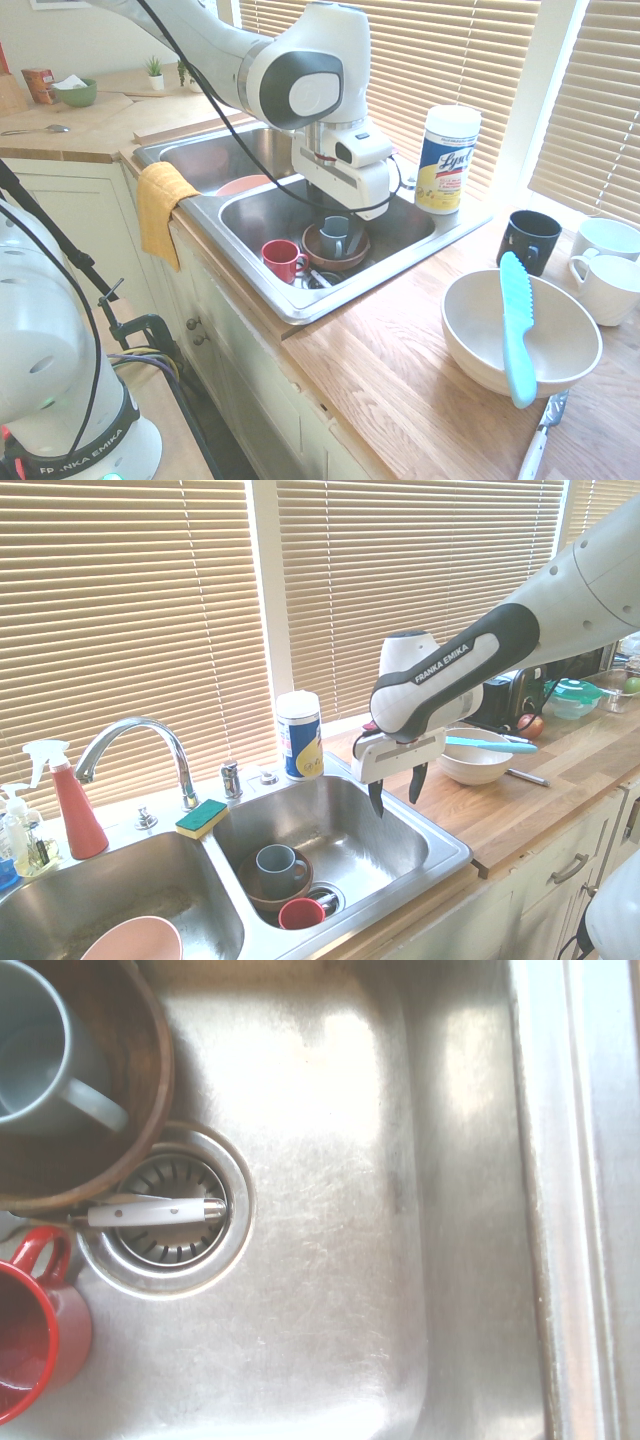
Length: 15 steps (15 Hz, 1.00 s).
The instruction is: Put the knife into the sink
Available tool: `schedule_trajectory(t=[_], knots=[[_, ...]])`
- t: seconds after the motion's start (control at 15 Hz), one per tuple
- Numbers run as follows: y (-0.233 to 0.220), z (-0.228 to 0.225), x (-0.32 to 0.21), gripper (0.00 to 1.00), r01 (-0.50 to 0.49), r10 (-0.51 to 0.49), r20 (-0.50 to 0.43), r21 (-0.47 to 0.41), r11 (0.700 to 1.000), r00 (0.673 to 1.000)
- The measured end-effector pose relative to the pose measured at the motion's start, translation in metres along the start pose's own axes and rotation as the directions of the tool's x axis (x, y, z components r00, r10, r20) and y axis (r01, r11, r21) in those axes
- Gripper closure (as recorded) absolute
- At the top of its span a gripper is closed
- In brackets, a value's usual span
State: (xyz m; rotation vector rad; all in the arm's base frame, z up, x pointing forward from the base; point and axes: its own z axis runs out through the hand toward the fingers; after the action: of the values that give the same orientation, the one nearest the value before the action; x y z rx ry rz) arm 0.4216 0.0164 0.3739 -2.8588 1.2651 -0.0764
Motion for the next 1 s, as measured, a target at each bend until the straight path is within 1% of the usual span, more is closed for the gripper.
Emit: schedule_trajectory(t=[0.13, 0.2, 0.33, 0.47, 0.53, 0.67, 0.8, 1.0], knots=[[0.000, 0.000, 0.000, 0.00, 0.004, -0.004, 0.001, 0.000, 1.000, 1.000], [0.000, -0.003, 0.003, 0.00, 0.029, -0.029, 0.000, 0.003, 1.000, 1.000], [0.003, -0.027, 0.018, 0.00, 0.129, -0.129, 0.009, -0.006, 0.992, 0.992], [0.017, -0.055, 0.037, 0.00, 0.238, -0.238, 0.010, -0.024, 0.971, 0.971], [0.027, -0.067, 0.047, 0.00, 0.297, -0.297, 0.010, -0.031, 0.954, 0.955], [0.053, -0.086, 0.072, 0.00, 0.383, -0.383, 0.001, -0.014, 0.924, 0.924], [0.083, -0.095, 0.098, 0.00, 0.409, -0.408, -0.013, 0.014, 0.913, 0.913], [0.136, -0.104, 0.138, 0.00, 0.392, -0.391, -0.032, 0.051, 0.919, 0.920]])
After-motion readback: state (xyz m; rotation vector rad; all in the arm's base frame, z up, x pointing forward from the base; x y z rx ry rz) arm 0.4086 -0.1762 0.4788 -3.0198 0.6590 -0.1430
